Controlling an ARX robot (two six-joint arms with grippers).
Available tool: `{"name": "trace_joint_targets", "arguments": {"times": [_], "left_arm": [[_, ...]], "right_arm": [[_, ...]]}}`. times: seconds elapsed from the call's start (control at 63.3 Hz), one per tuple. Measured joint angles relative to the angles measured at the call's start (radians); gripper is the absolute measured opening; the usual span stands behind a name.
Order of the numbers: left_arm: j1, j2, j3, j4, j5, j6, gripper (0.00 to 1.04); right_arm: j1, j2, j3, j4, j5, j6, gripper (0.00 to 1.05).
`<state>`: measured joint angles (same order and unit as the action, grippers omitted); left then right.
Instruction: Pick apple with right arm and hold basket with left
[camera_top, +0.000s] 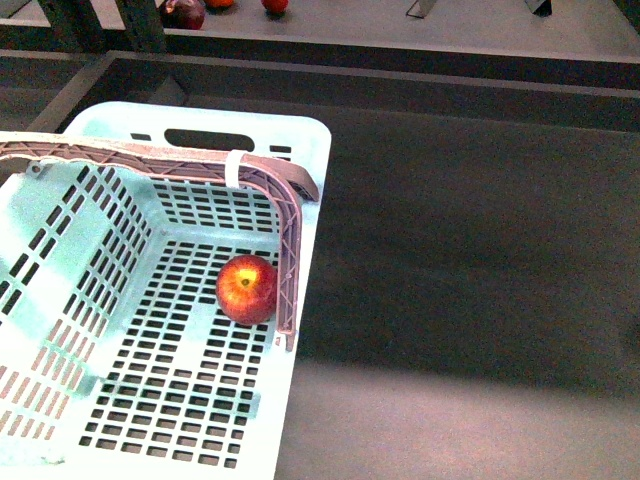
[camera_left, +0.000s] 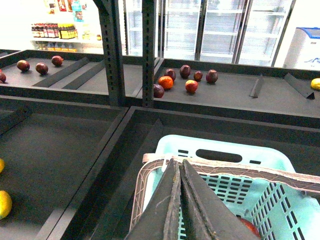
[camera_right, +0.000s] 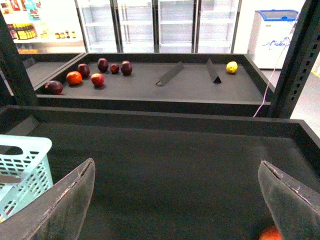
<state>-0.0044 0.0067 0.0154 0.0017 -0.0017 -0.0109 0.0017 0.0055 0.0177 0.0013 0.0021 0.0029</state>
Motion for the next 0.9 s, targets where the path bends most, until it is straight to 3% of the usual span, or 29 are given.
{"name": "trace_joint_targets", "arguments": {"times": [0.442,0.9], "left_arm": [[0.0,0.0,0.0,0.0,0.0,0.0,0.05],[0.0,0.0,0.0,0.0,0.0,0.0,0.97]], "right_arm": [[0.0,0.0,0.0,0.0,0.0,0.0,0.96],[0.0,0.0,0.0,0.0,0.0,0.0,0.96]]}}
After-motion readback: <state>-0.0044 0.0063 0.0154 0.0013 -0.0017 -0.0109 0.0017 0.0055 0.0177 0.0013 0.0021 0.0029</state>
